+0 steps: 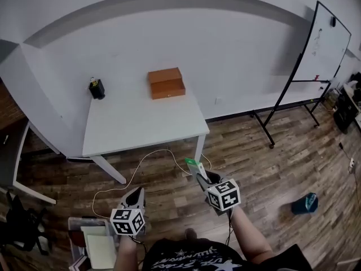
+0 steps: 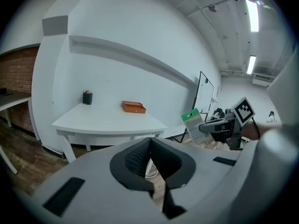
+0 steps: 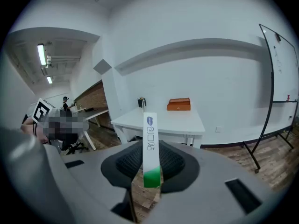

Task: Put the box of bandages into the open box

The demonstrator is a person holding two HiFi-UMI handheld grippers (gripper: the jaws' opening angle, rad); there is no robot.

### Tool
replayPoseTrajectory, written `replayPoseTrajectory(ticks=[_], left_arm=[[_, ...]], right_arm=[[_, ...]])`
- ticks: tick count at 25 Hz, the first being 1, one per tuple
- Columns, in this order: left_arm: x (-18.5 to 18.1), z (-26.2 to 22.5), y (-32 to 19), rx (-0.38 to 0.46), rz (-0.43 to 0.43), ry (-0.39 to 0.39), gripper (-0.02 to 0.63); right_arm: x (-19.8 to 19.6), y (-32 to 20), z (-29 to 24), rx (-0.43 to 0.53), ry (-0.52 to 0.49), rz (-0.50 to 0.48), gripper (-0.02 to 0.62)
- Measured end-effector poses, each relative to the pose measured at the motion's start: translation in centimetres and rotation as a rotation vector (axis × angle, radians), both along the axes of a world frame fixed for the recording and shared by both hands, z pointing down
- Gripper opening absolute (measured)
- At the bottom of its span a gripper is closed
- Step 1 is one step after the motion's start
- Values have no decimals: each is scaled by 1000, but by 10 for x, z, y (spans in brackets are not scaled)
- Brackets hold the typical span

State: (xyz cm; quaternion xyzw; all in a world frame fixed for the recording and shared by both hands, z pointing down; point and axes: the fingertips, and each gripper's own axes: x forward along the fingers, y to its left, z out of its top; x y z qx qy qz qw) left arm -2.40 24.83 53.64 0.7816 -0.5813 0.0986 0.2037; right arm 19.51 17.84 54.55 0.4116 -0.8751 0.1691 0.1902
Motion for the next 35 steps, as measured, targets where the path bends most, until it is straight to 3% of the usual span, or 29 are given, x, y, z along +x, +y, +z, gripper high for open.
replayPoseTrajectory(ticks=[9, 16, 27, 35], left_arm=[[33, 1, -7, 6, -53, -10, 20], [27, 11, -23, -18, -57, -23, 20], [-10, 18, -99, -16, -31, -10, 20], [-68, 24, -193, -14, -12, -7, 20]], right_arm=[[26, -17, 5, 7, -35, -48, 114], [24, -37, 14, -15, -36, -43, 115], [3, -104, 22, -33, -6, 9, 115], [-47, -194, 32, -50, 15, 49, 115]])
